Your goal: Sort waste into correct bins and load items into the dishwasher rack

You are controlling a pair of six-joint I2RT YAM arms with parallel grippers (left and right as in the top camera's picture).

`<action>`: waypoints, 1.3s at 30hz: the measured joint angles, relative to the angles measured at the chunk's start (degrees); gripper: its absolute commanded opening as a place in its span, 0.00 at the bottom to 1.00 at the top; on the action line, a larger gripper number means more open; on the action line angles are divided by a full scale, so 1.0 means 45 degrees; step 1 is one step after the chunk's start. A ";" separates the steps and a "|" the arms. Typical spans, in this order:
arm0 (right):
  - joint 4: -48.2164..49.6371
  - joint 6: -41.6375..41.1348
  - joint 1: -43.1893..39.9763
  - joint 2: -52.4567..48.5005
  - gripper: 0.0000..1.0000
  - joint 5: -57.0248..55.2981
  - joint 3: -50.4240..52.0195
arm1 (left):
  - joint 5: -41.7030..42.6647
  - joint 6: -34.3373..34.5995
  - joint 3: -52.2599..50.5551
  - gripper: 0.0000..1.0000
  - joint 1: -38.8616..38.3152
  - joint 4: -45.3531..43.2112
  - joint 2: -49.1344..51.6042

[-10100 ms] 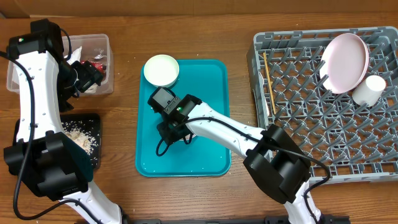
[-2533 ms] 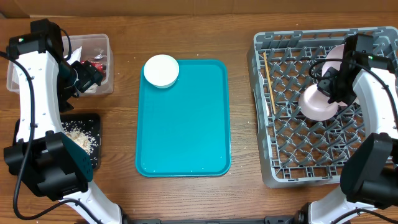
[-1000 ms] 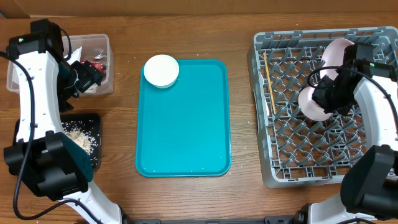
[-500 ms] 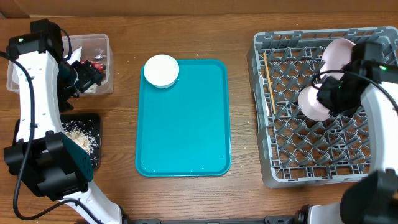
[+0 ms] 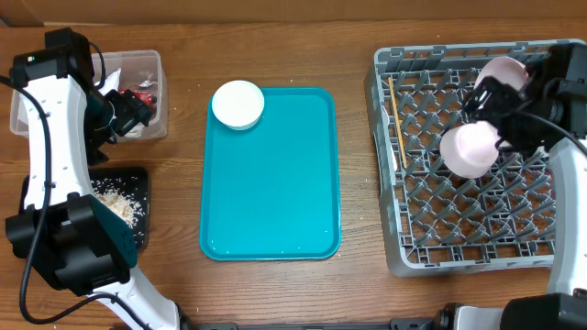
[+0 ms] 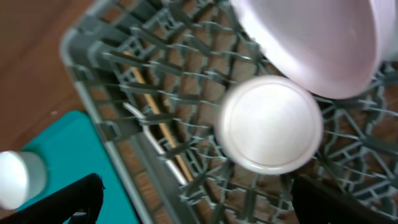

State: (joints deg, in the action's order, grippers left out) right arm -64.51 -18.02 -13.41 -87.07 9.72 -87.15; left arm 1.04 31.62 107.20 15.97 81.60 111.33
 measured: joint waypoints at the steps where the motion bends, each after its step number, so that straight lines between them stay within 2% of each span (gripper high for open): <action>1: 0.0029 0.0005 0.0000 0.0005 1.00 0.0243 -0.0427 | 0.0005 0.0000 0.0000 1.00 0.0000 0.0000 0.0000; 5: 0.0238 0.0000 0.0000 0.0350 1.00 0.0627 -0.1219 | 0.0005 0.0000 0.0000 1.00 0.0000 0.0000 0.0000; 19: 0.0233 -0.0005 0.0000 0.0889 1.00 0.0792 -0.1355 | 0.0000 0.0000 0.0000 1.00 0.0000 -0.0005 0.0000; 25: 0.0219 0.0000 0.0000 0.0884 1.00 0.0797 -0.1355 | 0.0083 0.0301 0.0000 1.00 0.0000 -0.1394 0.0000; 29: 0.0223 0.0000 0.0000 0.0884 1.00 0.0797 -0.1355 | 0.0199 0.0340 0.0000 1.00 0.0000 -0.1360 0.0000; 33: 0.0223 -0.0005 0.0000 0.0884 1.00 0.0792 -0.1355 | 0.1938 0.0083 0.0000 1.00 -0.0010 -0.0549 0.0000; 36: 0.0223 0.0005 0.0000 0.0884 1.00 0.0792 -0.1355 | 0.4095 -0.1195 0.0000 1.00 -0.0287 -0.1078 0.0000; 39: 0.0214 0.0000 0.0000 0.0884 1.00 0.0797 -0.1355 | 0.5013 -0.2030 0.0000 1.00 -0.1224 -0.1603 0.0000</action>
State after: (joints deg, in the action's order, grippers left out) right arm -63.55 -18.02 -13.41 -83.09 13.30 -93.25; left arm 23.59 22.48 107.20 10.46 74.39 111.33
